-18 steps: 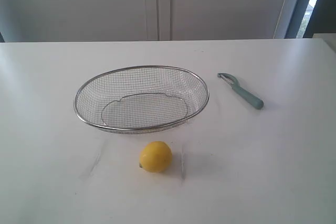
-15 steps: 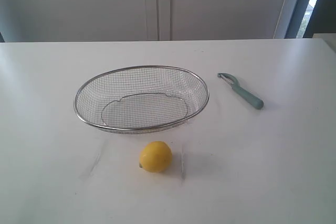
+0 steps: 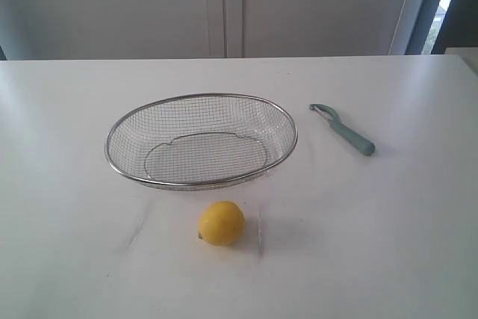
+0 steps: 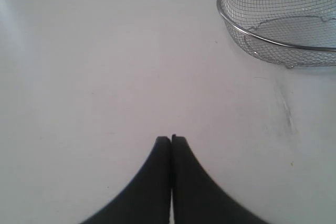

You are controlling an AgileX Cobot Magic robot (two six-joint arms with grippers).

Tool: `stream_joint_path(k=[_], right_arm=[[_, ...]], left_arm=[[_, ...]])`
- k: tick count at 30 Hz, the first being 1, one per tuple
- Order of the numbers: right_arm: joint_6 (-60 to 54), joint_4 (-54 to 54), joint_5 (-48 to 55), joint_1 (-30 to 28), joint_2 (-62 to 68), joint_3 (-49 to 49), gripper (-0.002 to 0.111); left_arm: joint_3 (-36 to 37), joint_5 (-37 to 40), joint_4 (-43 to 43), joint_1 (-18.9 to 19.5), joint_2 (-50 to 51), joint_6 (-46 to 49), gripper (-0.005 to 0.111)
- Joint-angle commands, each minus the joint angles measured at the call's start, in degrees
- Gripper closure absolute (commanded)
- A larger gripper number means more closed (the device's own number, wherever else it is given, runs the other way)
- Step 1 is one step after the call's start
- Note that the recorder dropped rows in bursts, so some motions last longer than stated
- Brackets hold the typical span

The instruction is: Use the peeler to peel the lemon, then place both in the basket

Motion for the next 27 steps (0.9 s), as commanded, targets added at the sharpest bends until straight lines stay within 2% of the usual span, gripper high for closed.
stream_joint_path(k=[1, 11, 21, 27], right_arm=[[0.19, 0.2, -0.08, 0.33, -0.33, 0.17, 0.102], [0.17, 0.2, -0.51, 0.33, -0.33, 0.17, 0.102], [0.27, 0.2, -14.34, 0.33, -0.33, 0.17, 0.102], [0.27, 0.2, -15.45, 0.33, -0.33, 0.17, 0.102]], left_arm=[[0.21, 0.04, -0.56, -0.2, -0.27, -0.26, 0.107], [0.21, 0.04, -0.56, -0.2, -0.27, -0.26, 0.107], [0.21, 0.04, -0.56, -0.2, -0.27, -0.26, 0.107], [0.21, 0.04, -0.56, -0.2, -0.27, -0.26, 0.107]])
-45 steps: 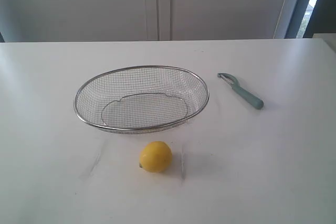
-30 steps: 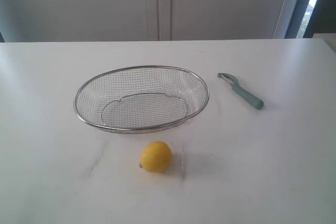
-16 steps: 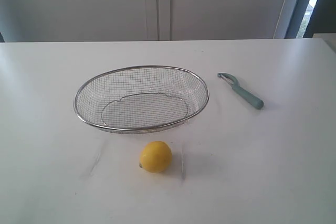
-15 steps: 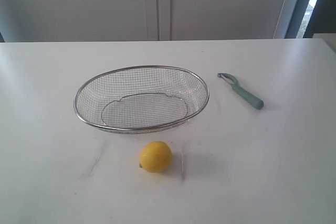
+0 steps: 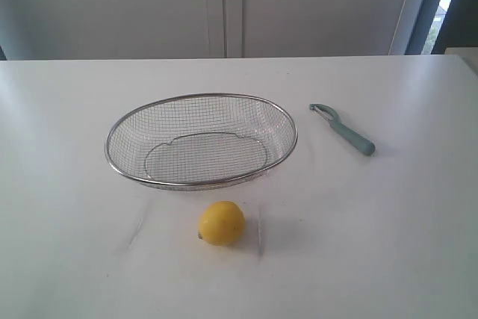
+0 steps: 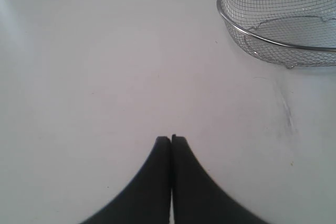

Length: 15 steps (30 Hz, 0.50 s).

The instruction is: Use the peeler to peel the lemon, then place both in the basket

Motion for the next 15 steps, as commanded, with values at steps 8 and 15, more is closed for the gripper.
stream_joint_path(k=[8, 15], right_arm=[[0.56, 0.08, -5.89, 0.33, -0.33, 0.15, 0.102], [7.43, 0.21, -8.2, 0.33, -0.33, 0.15, 0.102]], left_arm=[[0.21, 0.04, -0.56, -0.2, -0.27, -0.26, 0.107], [0.21, 0.04, -0.56, -0.2, -0.27, -0.26, 0.107]])
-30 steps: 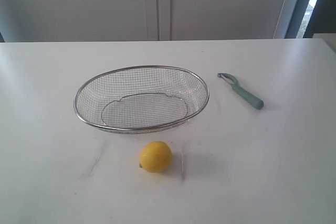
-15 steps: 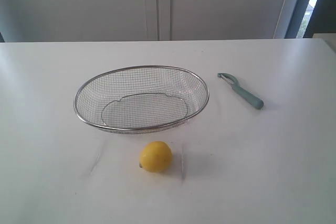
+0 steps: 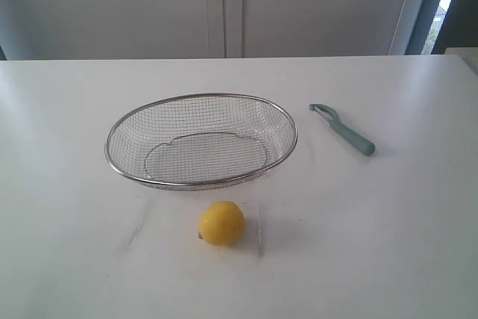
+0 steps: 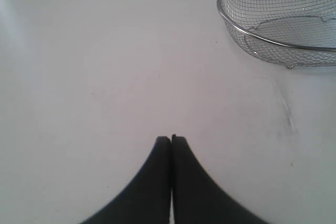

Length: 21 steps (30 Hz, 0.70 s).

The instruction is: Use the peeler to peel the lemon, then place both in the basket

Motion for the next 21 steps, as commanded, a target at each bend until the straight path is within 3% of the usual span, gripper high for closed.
stream_joint_path(k=[1, 11, 16, 21], right_arm=[[9.04, 0.21, -1.52, 0.33, -0.33, 0.15, 0.102], [31.05, 0.21, -4.68, 0.33, -0.33, 0.15, 0.102], [31.78, 0.21, -8.07, 0.33, -0.33, 0.15, 0.102], [25.8, 0.21, -18.53, 0.33, -0.03, 0.15, 0.105]], left_arm=[[0.21, 0.04, -0.56, -0.2, -0.27, -0.26, 0.107], [0.21, 0.04, -0.56, -0.2, -0.27, -0.26, 0.107], [0.21, 0.04, -0.56, -0.2, -0.27, -0.26, 0.107], [0.21, 0.04, -0.56, -0.2, -0.27, -0.26, 0.107]])
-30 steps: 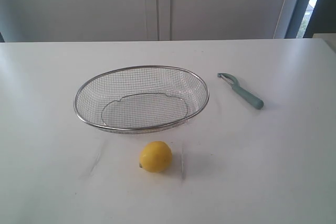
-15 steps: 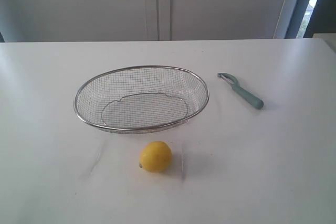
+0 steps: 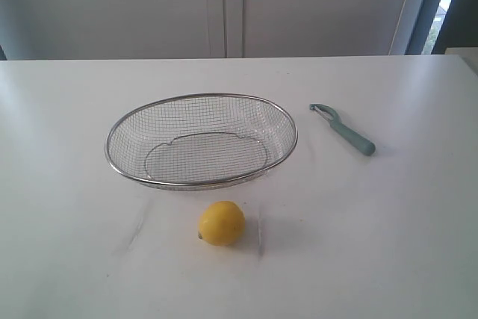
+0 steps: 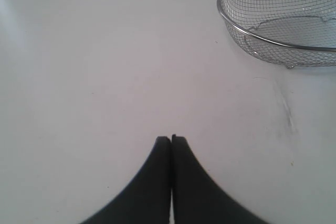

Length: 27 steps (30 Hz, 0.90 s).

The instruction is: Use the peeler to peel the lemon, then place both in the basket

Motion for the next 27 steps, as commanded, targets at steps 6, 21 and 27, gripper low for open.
stream_joint_path(k=[6, 21, 27], right_arm=[[-16.85, 1.46, -4.91, 0.33, 19.65, -10.14, 0.108], [-37.36, 2.19, 59.97, 0.33, 85.23, -68.57, 0.108], [-40.31, 3.29, 72.89, 0.33, 98.31, -83.42, 0.108]], left_arm=[[0.21, 0.04, -0.56, -0.2, -0.27, -0.26, 0.107], [0.21, 0.04, -0.56, -0.2, -0.27, -0.26, 0.107], [0.21, 0.04, -0.56, -0.2, -0.27, -0.26, 0.107]])
